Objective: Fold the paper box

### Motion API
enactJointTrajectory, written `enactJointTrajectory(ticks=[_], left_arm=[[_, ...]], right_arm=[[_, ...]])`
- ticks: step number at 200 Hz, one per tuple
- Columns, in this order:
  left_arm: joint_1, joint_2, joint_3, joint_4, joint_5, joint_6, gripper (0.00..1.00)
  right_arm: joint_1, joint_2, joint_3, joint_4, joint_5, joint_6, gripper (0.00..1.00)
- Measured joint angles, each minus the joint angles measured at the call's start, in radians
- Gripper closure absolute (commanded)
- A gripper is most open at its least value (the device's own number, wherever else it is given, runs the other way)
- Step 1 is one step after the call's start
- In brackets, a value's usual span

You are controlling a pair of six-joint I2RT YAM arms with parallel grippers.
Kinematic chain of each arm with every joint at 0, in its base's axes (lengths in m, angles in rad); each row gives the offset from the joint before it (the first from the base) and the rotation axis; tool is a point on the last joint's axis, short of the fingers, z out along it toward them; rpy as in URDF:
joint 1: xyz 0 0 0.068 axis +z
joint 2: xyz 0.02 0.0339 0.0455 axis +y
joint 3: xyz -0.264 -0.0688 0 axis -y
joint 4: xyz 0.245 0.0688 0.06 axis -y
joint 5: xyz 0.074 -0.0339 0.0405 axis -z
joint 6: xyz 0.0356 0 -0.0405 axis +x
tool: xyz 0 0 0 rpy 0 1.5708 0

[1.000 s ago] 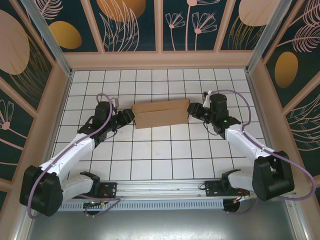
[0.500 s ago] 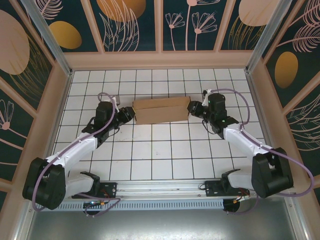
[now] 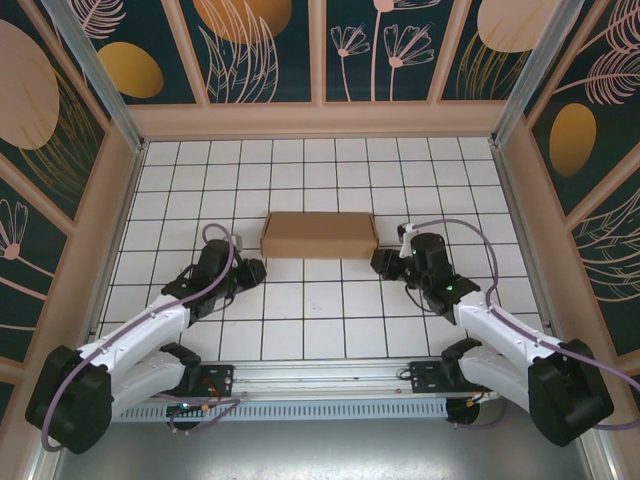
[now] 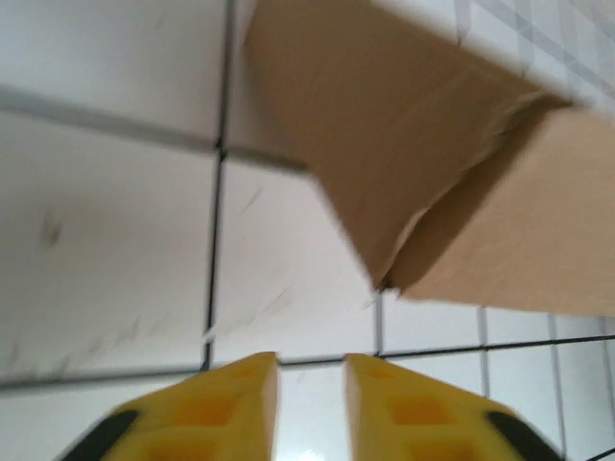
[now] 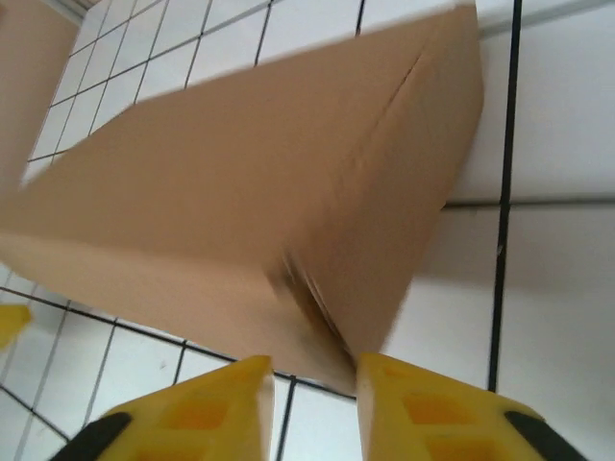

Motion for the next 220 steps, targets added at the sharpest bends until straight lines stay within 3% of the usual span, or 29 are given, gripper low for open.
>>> enactJointTrajectory(ticks=[22, 55, 77, 142, 179, 220], left_arm=[[-0.004, -0.018, 0.018, -0.053, -0.022, 0.007, 0.42], [0.001, -0.011, 0.121, -0.068, -0.091, 0.038, 0.36], [0.031, 0.08, 0.156, -0.021, -0.106, 0.053, 0.38], [0.12, 0.421, 0.222, 0.164, -0.066, 0.074, 0.5], [0.145, 0.571, 0.339, 0.238, -0.063, 0.076, 0.56], [0.154, 0.662, 0.437, 0.239, -0.071, 0.09, 0.55]], right_arm=[[0.005, -0.021, -0.002, -0.019, 0.023, -0.005, 0.49], [-0.016, 0.008, 0.001, -0.021, 0.042, -0.018, 0.47], [-0.037, 0.123, 0.029, -0.022, 0.041, -0.025, 0.49], [-0.055, 0.431, 0.169, 0.085, -0.009, -0.023, 0.72], [-0.093, 0.555, 0.278, 0.112, 0.0, -0.024, 0.74], [-0.161, 0.687, 0.405, 0.123, -0.027, -0.032, 0.7]])
